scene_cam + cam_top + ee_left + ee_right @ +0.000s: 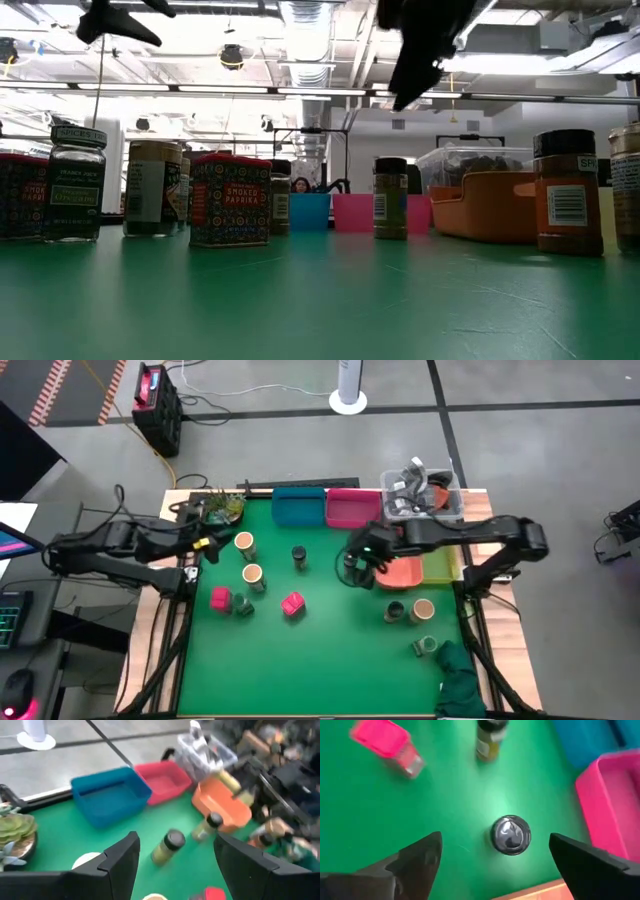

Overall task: Sort spices by type
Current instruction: Put the middle top black seasoning bottle into the yellow bin

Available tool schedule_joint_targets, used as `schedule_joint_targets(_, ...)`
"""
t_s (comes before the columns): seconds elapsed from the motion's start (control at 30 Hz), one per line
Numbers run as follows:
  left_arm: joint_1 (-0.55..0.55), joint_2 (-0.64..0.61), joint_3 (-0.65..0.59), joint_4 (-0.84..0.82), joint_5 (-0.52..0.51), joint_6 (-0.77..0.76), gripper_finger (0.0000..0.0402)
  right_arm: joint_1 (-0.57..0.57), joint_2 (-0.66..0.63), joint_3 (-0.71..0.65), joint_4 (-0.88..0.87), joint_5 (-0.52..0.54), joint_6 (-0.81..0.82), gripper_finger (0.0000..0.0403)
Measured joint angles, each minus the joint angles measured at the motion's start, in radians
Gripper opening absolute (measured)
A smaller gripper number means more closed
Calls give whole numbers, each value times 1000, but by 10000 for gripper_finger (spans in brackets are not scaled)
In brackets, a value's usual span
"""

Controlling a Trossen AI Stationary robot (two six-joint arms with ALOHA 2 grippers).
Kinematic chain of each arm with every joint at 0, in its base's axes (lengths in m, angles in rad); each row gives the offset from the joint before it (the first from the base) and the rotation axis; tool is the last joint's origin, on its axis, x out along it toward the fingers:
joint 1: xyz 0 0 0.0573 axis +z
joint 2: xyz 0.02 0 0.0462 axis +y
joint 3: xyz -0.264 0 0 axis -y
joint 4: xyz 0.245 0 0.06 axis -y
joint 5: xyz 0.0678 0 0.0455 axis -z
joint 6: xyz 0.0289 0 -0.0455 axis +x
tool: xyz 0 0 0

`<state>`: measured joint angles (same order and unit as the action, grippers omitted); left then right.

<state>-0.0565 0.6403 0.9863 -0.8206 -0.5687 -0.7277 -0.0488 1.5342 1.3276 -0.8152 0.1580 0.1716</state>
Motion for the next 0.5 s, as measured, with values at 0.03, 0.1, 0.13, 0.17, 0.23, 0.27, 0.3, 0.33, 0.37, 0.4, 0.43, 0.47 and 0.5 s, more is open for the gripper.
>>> schedule_joint_targets(0.03, 6, 13, 0, 1, 24, 21, 242, -9, 28, 19, -19, 0, 0, 391)
schedule_joint_targets(0.1, 18, 50, 0, 1, 71, 68, 242, -23, 77, 54, -52, 0, -9, 387)
schedule_joint_targets(0.13, 24, 72, 0, 1, 85, 89, 242, -28, 100, 70, -67, 0, -18, 387)
schedule_joint_targets(0.17, 30, 92, 0, 2, 103, 110, 242, -33, 119, 82, -74, 0, -20, 386)
schedule_joint_targets(0.23, 45, 141, 0, 7, 132, 146, 242, -40, 151, 94, -74, -4, -20, 389)
schedule_joint_targets(0.27, 54, 162, 0, 9, 150, 167, 242, -43, 165, 98, -73, -15, -18, 391)
schedule_joint_targets(0.3, 65, 182, 0, 9, 169, 192, 242, -50, 179, 101, -71, -36, -13, 393)
schedule_joint_targets(0.33, 78, 202, 0, 11, 192, 223, 242, -57, 192, 102, -71, -59, -4, 396)
schedule_joint_targets(0.37, 92, 220, 0, 15, 212, 257, 242, -63, 206, 102, -72, -76, 5, 398)
schedule_joint_targets(0.4, 109, 238, 0, 19, 233, 290, 242, -67, 218, 102, -80, -84, 10, 399)
schedule_joint_targets(0.43, 128, 257, 0, 23, 256, 318, 242, -73, 226, 102, -89, -85, 11, 399)
schedule_joint_targets(0.47, 146, 273, 0, 29, 274, 340, 242, -75, 236, 102, -101, -84, 11, 399)
schedule_joint_targets(0.5, 166, 287, 0, 37, 291, 357, 242, -77, 244, 102, -110, -84, 11, 399)
